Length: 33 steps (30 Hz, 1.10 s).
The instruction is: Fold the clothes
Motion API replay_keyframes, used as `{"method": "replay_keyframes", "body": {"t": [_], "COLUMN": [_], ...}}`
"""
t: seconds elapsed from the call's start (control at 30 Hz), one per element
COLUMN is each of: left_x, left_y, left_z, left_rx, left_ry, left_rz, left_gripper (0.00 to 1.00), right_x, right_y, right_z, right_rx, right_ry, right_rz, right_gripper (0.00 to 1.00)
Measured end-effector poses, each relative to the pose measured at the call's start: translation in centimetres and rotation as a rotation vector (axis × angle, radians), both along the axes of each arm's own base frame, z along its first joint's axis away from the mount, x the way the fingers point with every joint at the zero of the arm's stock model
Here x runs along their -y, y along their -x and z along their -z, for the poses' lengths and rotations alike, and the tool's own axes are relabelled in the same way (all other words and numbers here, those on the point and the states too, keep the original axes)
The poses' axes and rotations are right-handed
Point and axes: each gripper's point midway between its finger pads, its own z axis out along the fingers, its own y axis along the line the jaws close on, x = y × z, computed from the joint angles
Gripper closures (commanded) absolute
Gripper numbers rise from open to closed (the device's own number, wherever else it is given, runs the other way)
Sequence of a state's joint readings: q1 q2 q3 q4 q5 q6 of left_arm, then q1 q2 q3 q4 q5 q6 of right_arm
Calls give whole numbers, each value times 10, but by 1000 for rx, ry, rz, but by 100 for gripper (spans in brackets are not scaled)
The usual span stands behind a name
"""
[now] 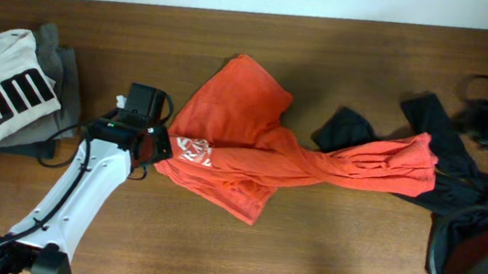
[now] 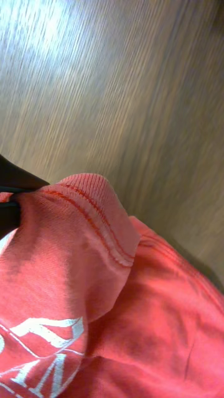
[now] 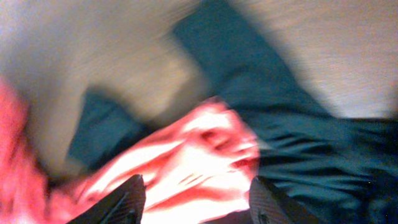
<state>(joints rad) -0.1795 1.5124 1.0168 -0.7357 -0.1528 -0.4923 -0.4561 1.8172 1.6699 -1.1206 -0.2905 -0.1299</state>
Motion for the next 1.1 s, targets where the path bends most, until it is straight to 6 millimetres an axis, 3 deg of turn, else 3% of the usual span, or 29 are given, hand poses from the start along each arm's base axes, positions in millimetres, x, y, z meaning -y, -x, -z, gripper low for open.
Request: {"method": "replay_keyframes", "body": {"t": [0.03, 0.1, 0.27, 0.5, 0.63, 0.8, 1.0, 1.03, 1.1], "left_x": [-4, -14, -41, -43, -41, -39, -37, -37, -36], "left_y": [-2, -6, -7, -6, -6, -6, -6, -6, -6], "left_z": [-1, -2, -3, -2, -1, -1, -1, -1, -1], "left_rx": [8, 22, 25, 21, 20, 18, 16, 16, 16], "left_ry": [-7, -18, -31, -6, 6, 15, 28, 29, 29], "left_rz": [-9, -37, -118, -126, -122, -119, -114, -114, -114], "left_gripper": [100, 100, 100, 100, 100, 100, 100, 100, 100], "right_x": [-24, -53, -104, -164, -194, -209, -197, -195, -192], "right_y": [-1, -3, -12, -38, -39, -43, -42, -43, -43], "right_z": [4, 19, 53, 52, 64, 102, 138, 143, 150], "right_rx": [-20, -55, -84, 16, 3, -69, -159, -169, -185], "right_ry": [3, 14, 39, 83, 68, 95, 144, 155, 169], "right_rz": [-89, -194, -353, -508, -563, -552, -499, -492, -483], "right_gripper": [41, 40, 35, 39, 33, 28, 27, 30, 46]}}
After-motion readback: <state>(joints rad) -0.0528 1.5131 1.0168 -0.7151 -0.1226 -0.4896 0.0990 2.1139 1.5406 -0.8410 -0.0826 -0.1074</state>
